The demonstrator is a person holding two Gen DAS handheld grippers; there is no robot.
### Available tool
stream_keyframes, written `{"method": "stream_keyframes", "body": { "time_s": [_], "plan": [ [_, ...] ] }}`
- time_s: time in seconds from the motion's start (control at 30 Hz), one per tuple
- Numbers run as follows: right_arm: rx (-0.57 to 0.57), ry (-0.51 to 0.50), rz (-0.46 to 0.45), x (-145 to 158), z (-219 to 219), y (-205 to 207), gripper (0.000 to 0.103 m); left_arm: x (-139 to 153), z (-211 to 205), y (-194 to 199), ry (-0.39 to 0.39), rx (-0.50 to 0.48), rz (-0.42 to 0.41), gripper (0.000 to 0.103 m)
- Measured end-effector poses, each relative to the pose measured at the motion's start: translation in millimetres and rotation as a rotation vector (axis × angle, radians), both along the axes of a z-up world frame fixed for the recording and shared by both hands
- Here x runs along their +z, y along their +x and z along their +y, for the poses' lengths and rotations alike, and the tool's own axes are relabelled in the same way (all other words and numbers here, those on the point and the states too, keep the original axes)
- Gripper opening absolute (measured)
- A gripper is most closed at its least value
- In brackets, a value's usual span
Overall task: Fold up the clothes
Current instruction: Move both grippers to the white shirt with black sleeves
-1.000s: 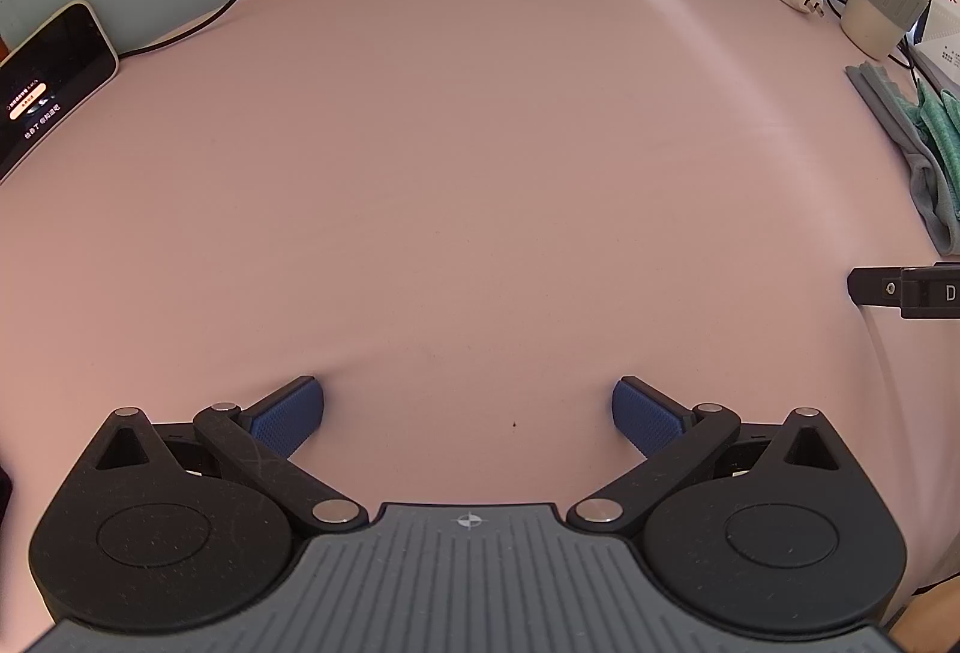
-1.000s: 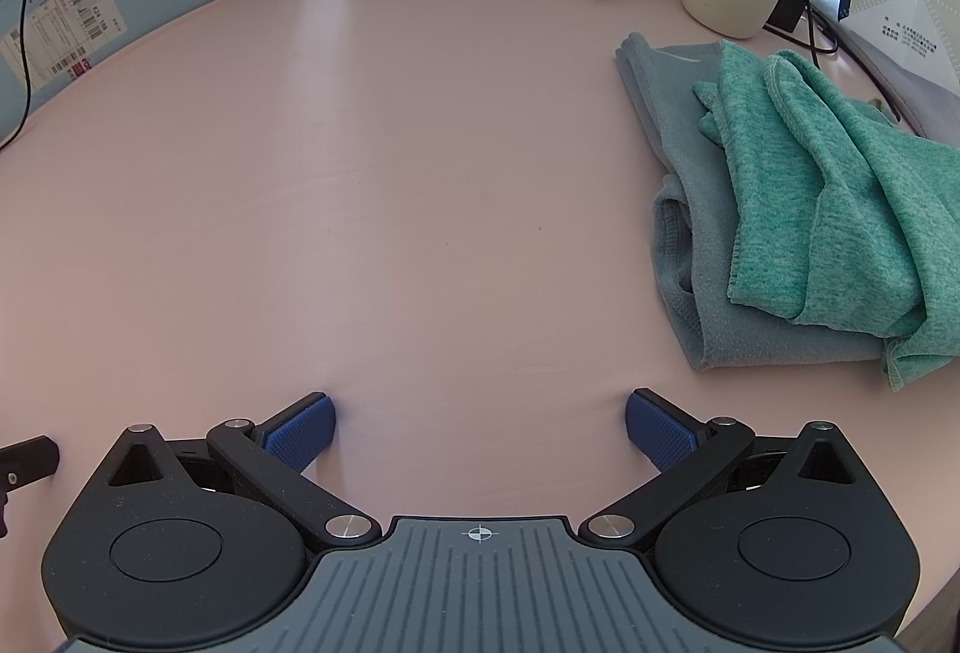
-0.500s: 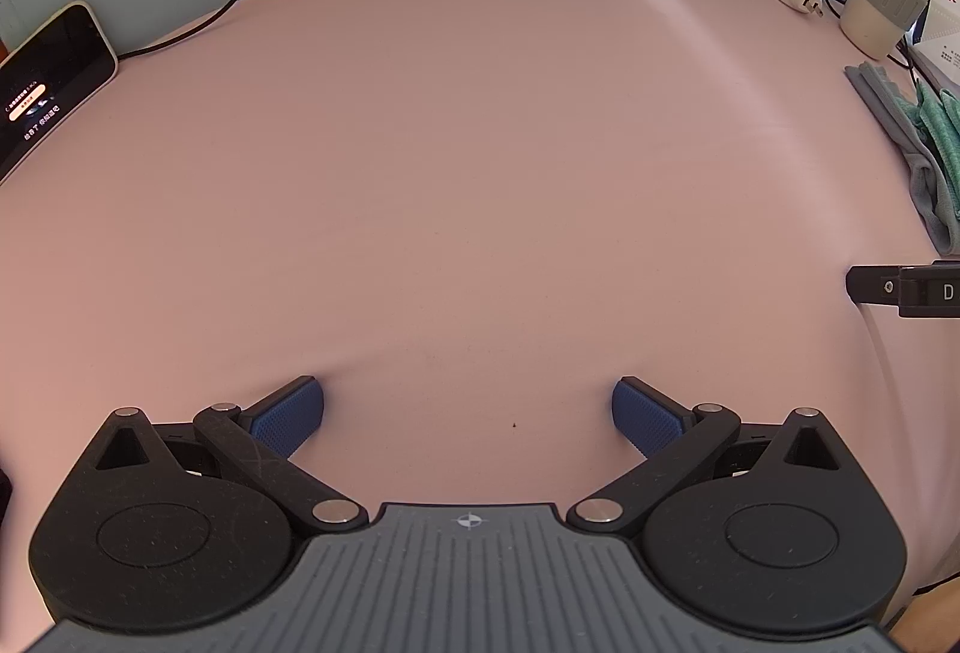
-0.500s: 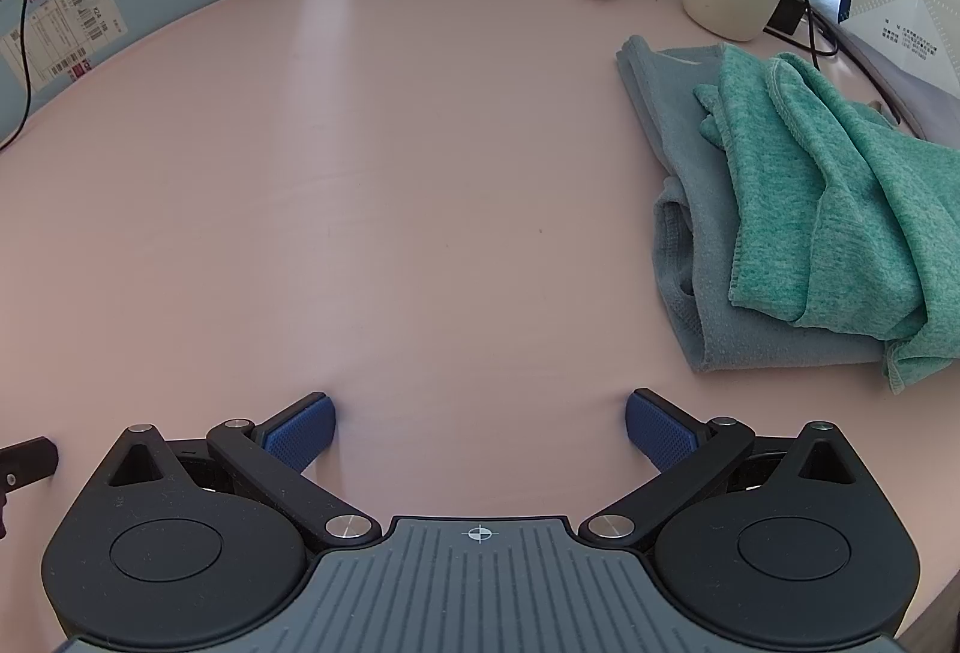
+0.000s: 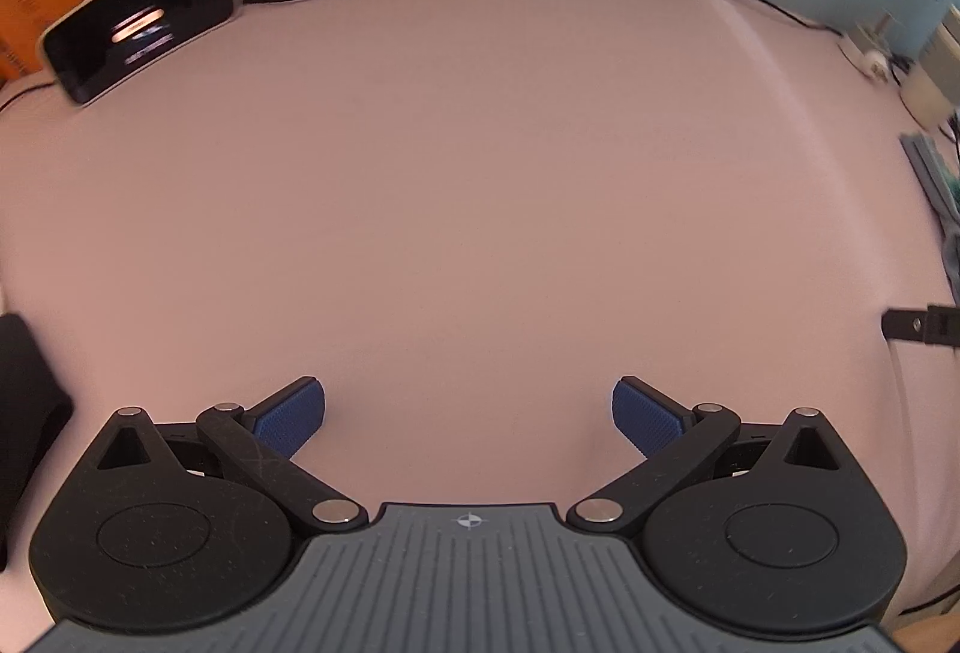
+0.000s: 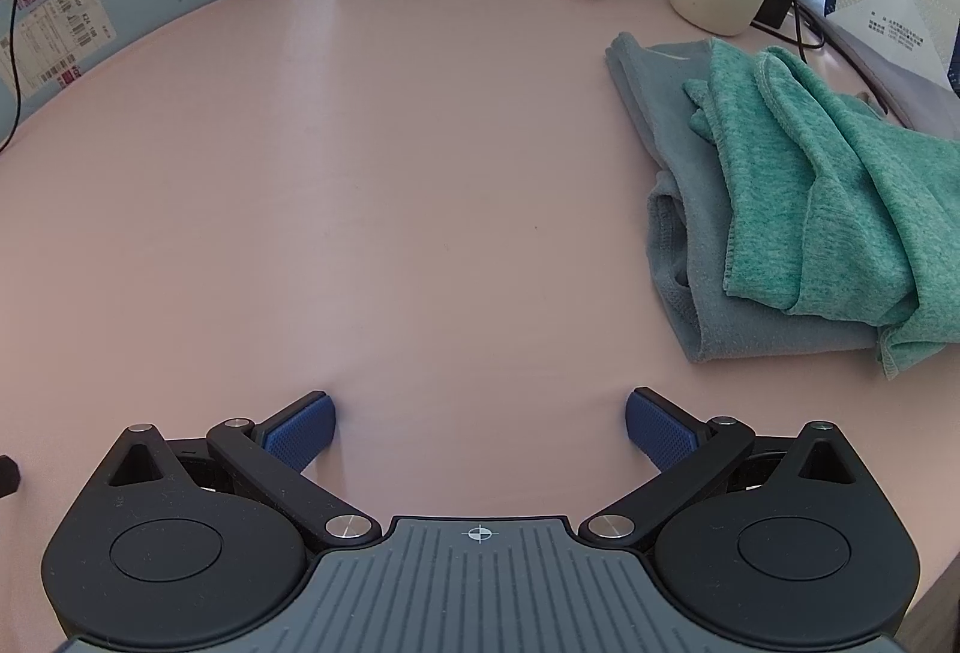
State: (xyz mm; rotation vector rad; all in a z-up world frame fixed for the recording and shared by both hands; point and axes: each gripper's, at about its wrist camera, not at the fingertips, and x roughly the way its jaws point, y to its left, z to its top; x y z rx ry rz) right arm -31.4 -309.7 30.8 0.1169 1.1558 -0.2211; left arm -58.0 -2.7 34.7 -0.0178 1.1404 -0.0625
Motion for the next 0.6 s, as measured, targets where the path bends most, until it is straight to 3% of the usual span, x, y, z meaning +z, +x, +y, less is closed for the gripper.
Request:
{"method": "stream_keyframes", "body": {
  "time_s": [0.1, 0.23, 0.4, 0.6],
  "plan": [
    [0.024, 0.028, 0.019, 2, 10, 4, 0.103, 10, 46, -11, -0.002, 0.142, -0.027, 0.103],
    [0.149, 0.041, 0.016, 2, 47, 6, 0.103, 17, 106, -33, 0.034, 0.318, -0.049, 0.103],
    [0.443, 0.093, 0.014, 6, 128, 8, 0.103, 16, 166, -71, 0.034, 0.486, -0.042, 0.103],
    [0.837, 0.128, -0.140, 40, 248, 1, 0.103, 5, 207, -111, 0.018, 0.587, -0.010, 0.103]
  ]
}}
